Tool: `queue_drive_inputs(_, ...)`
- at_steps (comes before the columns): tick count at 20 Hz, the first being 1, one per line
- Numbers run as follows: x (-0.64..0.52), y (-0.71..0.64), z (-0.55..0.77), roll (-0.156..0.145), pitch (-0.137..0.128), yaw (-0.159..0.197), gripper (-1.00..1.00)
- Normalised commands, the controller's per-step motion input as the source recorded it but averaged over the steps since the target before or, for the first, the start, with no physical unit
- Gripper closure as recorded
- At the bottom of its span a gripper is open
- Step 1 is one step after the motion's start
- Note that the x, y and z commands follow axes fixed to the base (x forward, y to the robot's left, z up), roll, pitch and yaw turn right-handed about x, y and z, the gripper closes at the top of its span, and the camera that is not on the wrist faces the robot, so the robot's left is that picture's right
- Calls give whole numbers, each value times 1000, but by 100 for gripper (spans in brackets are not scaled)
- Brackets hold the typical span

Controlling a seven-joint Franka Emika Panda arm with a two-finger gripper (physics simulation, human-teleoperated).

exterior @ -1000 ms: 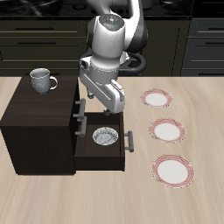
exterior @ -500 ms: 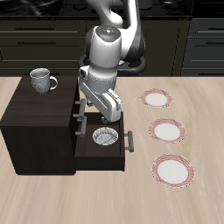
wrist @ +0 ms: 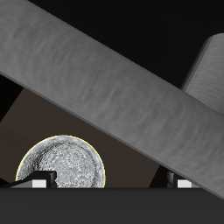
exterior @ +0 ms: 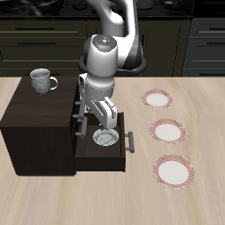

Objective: Place the bowl on the middle plate relative to the robot

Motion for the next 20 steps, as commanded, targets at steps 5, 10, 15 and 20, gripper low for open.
queue_drive_inputs(5, -236, 138, -97, 37, -34, -20, -100)
queue_drive_inputs(10, -11, 123, -171, 49, -11, -1, -100)
queue_drive_inputs(15, 246, 15, -135, 15, 34, -9, -100)
queue_drive_inputs(20, 101, -94, -63, -1, -15, -14, -100)
